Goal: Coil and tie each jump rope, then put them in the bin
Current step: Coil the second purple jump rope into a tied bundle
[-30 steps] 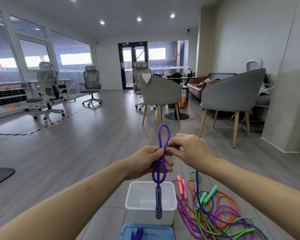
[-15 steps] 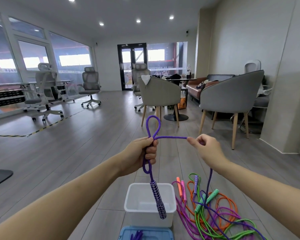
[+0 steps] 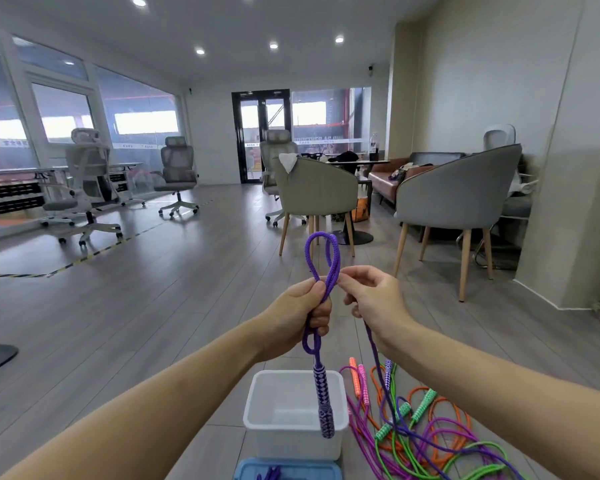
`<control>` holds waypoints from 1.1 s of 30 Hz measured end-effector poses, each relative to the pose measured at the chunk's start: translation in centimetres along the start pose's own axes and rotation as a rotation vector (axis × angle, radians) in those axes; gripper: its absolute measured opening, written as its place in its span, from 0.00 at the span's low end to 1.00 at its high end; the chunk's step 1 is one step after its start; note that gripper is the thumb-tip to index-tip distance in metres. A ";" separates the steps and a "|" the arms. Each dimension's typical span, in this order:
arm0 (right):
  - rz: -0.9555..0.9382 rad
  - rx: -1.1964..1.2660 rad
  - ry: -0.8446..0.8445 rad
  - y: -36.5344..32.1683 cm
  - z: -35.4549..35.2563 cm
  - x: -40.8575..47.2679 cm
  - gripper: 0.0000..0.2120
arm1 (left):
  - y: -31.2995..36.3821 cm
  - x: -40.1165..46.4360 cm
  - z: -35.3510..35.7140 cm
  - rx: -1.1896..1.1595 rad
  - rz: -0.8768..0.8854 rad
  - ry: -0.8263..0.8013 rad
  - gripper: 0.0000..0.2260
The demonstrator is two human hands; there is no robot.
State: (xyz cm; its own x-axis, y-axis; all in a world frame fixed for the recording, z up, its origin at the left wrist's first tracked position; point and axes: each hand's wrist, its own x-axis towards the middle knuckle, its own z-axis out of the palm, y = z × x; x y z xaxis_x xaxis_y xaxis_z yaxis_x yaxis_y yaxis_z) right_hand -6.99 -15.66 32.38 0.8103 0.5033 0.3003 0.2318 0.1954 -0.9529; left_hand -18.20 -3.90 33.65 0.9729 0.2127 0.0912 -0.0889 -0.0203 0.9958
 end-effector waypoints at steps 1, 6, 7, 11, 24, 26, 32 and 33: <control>0.000 0.007 -0.006 0.0 0.0 -0.1 0.04 | 0.0 0.0 0.1 0.005 0.002 -0.002 0.12; 0.005 0.045 -0.117 -0.1 0.8 -0.6 0.08 | -0.3 0.3 0.4 -0.038 0.027 0.014 0.11; 0.000 0.046 -0.135 -0.2 0.9 -0.8 0.09 | -0.5 0.4 0.4 -0.059 0.035 0.029 0.11; -0.017 0.051 -0.106 -0.2 1.0 -0.8 0.05 | -1.0 0.6 0.7 -0.038 0.083 0.132 0.14; -0.171 -0.648 -0.312 2.2 -2.0 -0.8 0.04 | 0.8 1.3 -3.4 -0.024 0.085 0.541 0.14; -0.170 -0.647 -0.259 2.1 -3.0 -0.2 0.05 | 1.0 1.0 -4.5 -0.086 0.095 0.521 0.14; -0.131 -0.348 -0.047 0.6 -2.4 0.0 0.07 | 0.2 0.9 -3.6 -0.217 0.142 0.496 0.13; -0.115 -0.309 -0.031 0.4 -1.8 -0.2 0.08 | 0.1 1.1 -3.4 -0.234 0.146 0.518 0.13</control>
State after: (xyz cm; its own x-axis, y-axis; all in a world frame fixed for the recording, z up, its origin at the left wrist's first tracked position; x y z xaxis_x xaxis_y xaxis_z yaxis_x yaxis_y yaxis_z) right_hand -6.13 -17.17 31.86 0.7535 0.5191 0.4035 0.4771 -0.0094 -0.8788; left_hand -17.86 -0.31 33.84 0.7208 0.6751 0.1571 -0.3163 0.1187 0.9412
